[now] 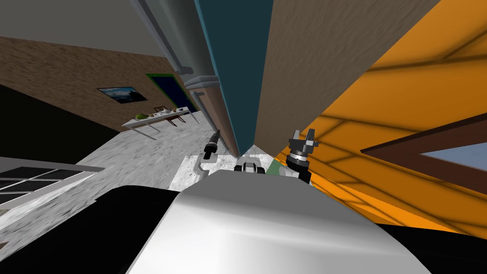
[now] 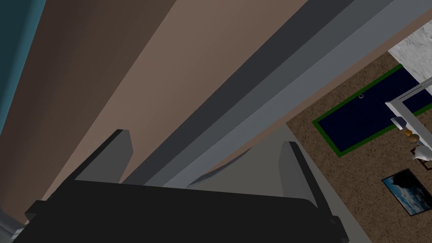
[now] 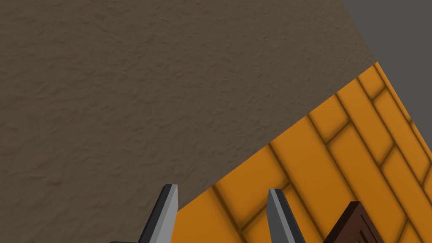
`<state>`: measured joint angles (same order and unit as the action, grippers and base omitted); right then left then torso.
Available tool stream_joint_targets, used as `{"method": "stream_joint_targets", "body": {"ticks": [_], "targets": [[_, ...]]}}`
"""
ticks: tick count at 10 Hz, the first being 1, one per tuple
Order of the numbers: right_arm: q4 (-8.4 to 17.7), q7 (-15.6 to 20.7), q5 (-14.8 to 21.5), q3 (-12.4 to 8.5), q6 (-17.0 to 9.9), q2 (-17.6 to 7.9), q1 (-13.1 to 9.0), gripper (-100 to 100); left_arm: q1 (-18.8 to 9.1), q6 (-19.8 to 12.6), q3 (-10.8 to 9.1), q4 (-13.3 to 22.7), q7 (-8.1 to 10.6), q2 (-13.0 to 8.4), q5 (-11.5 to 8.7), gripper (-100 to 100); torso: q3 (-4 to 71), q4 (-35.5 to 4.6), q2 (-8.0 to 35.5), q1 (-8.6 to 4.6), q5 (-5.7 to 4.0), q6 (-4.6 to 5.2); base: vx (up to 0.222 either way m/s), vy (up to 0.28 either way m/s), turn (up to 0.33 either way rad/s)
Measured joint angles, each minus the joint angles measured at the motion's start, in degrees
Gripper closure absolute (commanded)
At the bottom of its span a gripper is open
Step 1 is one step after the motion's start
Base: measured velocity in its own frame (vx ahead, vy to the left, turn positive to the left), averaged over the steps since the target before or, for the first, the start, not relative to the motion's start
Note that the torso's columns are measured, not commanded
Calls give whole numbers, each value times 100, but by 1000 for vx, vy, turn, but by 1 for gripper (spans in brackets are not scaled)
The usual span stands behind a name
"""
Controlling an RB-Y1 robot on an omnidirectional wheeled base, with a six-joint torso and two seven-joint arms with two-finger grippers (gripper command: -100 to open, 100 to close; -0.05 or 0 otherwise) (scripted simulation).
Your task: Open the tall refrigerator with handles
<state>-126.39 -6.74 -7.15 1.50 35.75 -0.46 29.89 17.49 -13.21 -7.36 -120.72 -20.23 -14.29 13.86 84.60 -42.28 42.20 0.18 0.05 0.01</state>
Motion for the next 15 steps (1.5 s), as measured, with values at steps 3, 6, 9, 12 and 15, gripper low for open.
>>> {"method": "stream_joint_targets", "body": {"ticks": [3, 6, 9, 12, 15], "targets": [[0, 0, 0, -1, 0, -1, -4, 0, 32, -3, 50, -27, 8, -58, -34, 100, -20, -13, 37, 31, 3, 12, -80, 161, -84], [0, 0, 0, -3, 0, -3, -2, 0, 46, 72, 229, -88, 37, -243, -130, 100, 6, 4, -5, 0, 0, -1, -87, 284, -54], [0, 0, 0, -2, 0, -3, -3, 0, 37, 99, 406, -146, 68, -445, -237, 100, -8, -3, 15, 3, -1, 0, -128, 284, -94], [1, 0, 0, -2, -1, -3, -3, 0, 134, 177, 583, -257, 106, -646, -348, 100, -8, -3, 17, -10, -2, 0, -155, 288, -90], [1, 0, 0, -2, -1, -3, -3, 0, 146, 232, 777, -306, 131, -830, -445, 100, -4, -1, 9, -11, -1, 0, -157, 294, -89]]}}
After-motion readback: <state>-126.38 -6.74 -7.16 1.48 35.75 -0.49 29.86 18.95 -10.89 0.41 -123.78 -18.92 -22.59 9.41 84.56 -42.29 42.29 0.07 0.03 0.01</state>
